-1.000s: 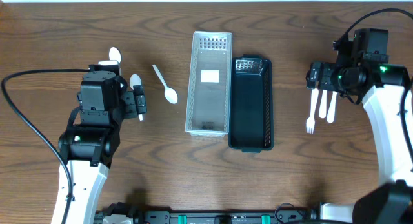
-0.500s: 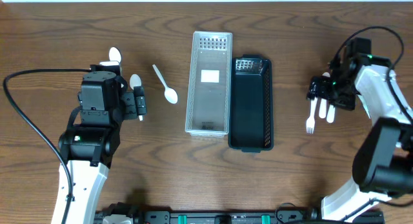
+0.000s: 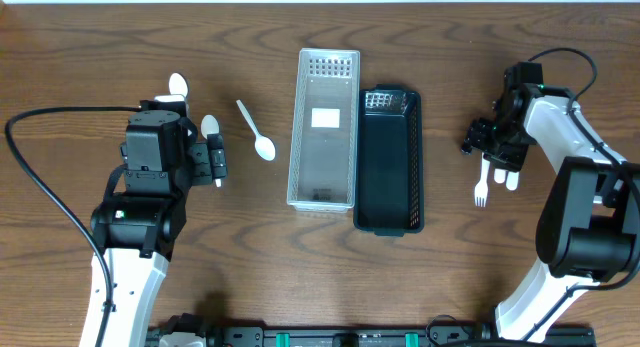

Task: Pack container
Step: 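Move right gripper over the right forks and grasp a white fork, then carry the fork left and release it into the black tray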

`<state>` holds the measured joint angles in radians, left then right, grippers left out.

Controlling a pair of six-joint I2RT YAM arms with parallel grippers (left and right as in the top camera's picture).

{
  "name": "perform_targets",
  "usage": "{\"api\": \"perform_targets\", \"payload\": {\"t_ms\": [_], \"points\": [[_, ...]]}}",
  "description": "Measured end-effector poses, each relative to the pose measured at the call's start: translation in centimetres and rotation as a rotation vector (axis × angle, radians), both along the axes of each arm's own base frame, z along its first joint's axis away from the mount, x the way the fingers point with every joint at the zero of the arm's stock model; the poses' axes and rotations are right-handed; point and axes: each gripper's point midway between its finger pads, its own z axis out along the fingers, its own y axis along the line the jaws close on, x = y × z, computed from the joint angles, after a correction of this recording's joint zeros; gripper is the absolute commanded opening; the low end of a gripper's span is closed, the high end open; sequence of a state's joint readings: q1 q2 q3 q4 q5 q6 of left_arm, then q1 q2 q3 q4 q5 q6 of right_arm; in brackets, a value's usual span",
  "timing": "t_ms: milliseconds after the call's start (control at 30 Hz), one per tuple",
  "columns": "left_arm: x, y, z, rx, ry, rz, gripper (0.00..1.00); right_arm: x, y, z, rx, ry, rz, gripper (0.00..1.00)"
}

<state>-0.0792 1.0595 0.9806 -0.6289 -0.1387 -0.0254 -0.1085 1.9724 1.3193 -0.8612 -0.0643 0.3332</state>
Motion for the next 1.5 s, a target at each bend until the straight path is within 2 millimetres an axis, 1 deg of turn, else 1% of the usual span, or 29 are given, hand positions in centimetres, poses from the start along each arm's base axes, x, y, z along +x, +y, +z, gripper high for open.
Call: {"api": "perform_targets", "payload": {"t_ms": [167,233,300,400,433,533,633,767,833,933,1100,1167,1233,1267,1333,1367,1400,1467,1500], "points": [[0.0,0.0,0.0,0.0,0.0,0.0,0.98,-1.0,-0.3,-1.4,-0.023,0.018,0.001,0.7],[0.0,0.0,0.0,0.0,0.0,0.0,0.98,-1.0,-0.4,-1.5,-0.03,0.008,0.003,0.7],[0.0,0.0,0.0,0.0,0.0,0.0,0.98,-1.1,-0.5,-1.5,-0.037,-0.007,0.004,0.66],[0.0,0.0,0.0,0.0,0.0,0.0,0.98,-1.2,-0.6,-1.6,-0.054,-0.025,0.011,0.57],[0.0,0.0,0.0,0.0,0.0,0.0,0.98,-1.3,-0.8,-1.6,-0.063,-0.028,0.011,0.51],[0.0,0.0,0.0,0.0,0.0,0.0,0.98,-1.4,-1.1,-1.7,-0.08,-0.032,0.012,0.45],[0.0,0.0,0.0,0.0,0.0,0.0,0.98,-1.5,-1.3,-1.7,-0.093,-0.031,0.013,0.34],[0.0,0.0,0.0,0.0,0.0,0.0,0.98,-1.6,-1.3,-1.7,-0.092,-0.027,0.014,0.26],[0.0,0.0,0.0,0.0,0.0,0.0,0.98,-1.7,-1.2,-1.6,-0.089,-0.018,0.016,0.24],[0.0,0.0,0.0,0.0,0.0,0.0,0.98,-2.3,-1.0,-1.5,-0.079,0.007,0.02,0.17],[0.0,0.0,0.0,0.0,0.0,0.0,0.98,-3.5,-0.6,-1.1,-0.059,0.048,0.023,0.12],[0.0,0.0,0.0,0.0,0.0,0.0,0.98,-3.7,-0.6,-0.1,-0.061,0.038,0.024,0.1],[0.0,0.0,0.0,0.0,0.0,0.0,0.98,-3.3,-0.4,2.0,-0.068,-0.01,0.03,0.05],[0.0,0.0,0.0,0.0,0.0,0.0,0.98,-2.8,-0.1,3.7,-0.073,-0.058,0.036,0.02],[0.0,0.0,0.0,0.0,0.0,0.0,0.98,-1.7,0.6,6.9,-0.084,-0.16,0.057,0.01],[0.0,0.0,0.0,0.0,0.0,0.0,0.98,-1.2,1.3,9.2,-0.09,-0.231,0.076,0.01],[0.0,0.0,0.0,0.0,0.0,0.0,0.98,-0.9,1.9,10.6,-0.087,-0.278,0.092,0.01],[0.0,0.0,0.0,0.0,0.0,0.0,0.98,-0.4,4.2,14.2,-0.075,-0.396,0.147,0.01],[0.0,0.0,0.0,0.0,0.0,0.0,0.98,-0.4,5.5,15.6,-0.062,-0.444,0.178,0.01]]}}
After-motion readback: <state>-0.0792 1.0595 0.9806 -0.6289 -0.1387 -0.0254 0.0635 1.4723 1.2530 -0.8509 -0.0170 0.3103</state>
